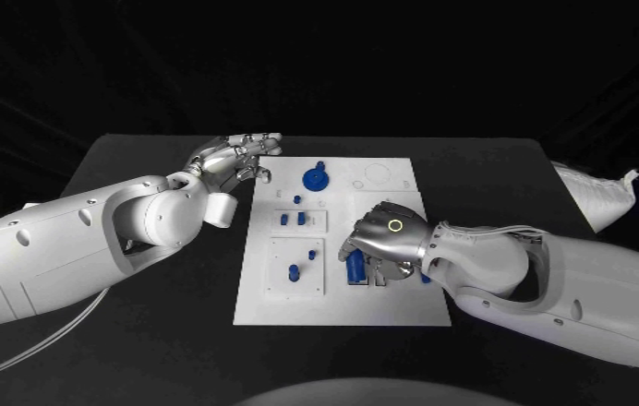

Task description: Assemble the parts on the task board

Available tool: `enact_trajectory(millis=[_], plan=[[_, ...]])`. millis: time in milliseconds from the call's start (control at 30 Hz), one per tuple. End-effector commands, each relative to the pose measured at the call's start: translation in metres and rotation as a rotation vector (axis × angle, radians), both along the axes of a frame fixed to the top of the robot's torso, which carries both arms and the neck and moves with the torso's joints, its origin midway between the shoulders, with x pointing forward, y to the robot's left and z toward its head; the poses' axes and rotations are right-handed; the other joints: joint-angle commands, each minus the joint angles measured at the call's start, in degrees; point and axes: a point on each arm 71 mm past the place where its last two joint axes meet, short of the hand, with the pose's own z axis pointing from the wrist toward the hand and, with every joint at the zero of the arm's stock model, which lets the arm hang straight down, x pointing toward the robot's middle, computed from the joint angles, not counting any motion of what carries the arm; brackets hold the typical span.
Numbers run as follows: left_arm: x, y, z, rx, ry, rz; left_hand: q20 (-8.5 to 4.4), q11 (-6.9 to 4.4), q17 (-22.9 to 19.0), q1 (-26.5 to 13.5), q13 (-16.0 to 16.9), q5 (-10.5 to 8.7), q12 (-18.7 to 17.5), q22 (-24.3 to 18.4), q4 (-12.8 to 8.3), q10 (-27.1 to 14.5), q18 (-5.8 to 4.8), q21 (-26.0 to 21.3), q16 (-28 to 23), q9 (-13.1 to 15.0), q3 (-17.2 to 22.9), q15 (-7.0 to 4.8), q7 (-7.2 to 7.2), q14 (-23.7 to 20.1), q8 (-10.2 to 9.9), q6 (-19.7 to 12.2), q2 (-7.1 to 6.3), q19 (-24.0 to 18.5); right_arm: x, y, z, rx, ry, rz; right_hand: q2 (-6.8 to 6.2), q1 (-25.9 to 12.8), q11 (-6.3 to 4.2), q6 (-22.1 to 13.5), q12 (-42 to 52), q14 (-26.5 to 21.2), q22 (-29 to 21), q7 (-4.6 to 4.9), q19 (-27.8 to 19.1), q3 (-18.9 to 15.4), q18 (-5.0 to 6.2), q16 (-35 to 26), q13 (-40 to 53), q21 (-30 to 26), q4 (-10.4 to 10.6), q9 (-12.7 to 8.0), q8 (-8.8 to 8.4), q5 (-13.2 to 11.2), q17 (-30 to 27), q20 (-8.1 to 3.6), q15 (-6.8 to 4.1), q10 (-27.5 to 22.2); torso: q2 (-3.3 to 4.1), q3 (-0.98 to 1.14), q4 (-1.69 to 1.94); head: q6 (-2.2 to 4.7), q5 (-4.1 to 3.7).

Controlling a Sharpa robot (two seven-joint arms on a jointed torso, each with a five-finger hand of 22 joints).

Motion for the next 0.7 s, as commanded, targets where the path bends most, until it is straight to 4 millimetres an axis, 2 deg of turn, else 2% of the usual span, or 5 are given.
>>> enact_trajectory(millis=[33,700], plan=[[-0.0005,-0.0025,0.0009,-0.009,-0.006,-0.019,-0.14,0.06,-0.08,-0.35,0.08,0.14,0.14,-0.05,0.04,-0.41,1.00,-0.19,-0.07,-0.01,-0.33,0.00,-0.04,-0.27,0.20,-0.24,0.04,-0.43,-0.0004,-0.0010,0.0007,0.006,-0.015,0.004,0.96,-1.53,0.44,4.85,0.05,5.46,9.86,4.44,4.09,0.39,-0.92,0.23,12.18,0.03,0.74,0.85,1.00,-0.22,13.12,0.48,0.40,3.88,0.01,-0.02,0.04,-0.08,0.04],[-0.0006,-0.0026,0.0002,-0.007,0.000,-0.023,-0.13,0.09,-0.19,-0.38,0.08,0.14,0.21,-0.13,0.06,-0.51,1.01,-0.28,-0.10,-0.03,-0.35,0.02,-0.01,-0.31,0.21,-0.32,0.06,-0.47,-0.0051,-0.0049,-0.0006,-0.014,0.044,0.006,0.52,-1.86,0.52,4.85,-0.37,5.44,9.73,4.40,4.04,0.14,-0.89,0.19,11.91,-0.05,0.91,0.83,0.86,-0.22,13.07,0.50,0.36,3.65,-0.03,-0.03,0.00,-0.19,-0.06]])
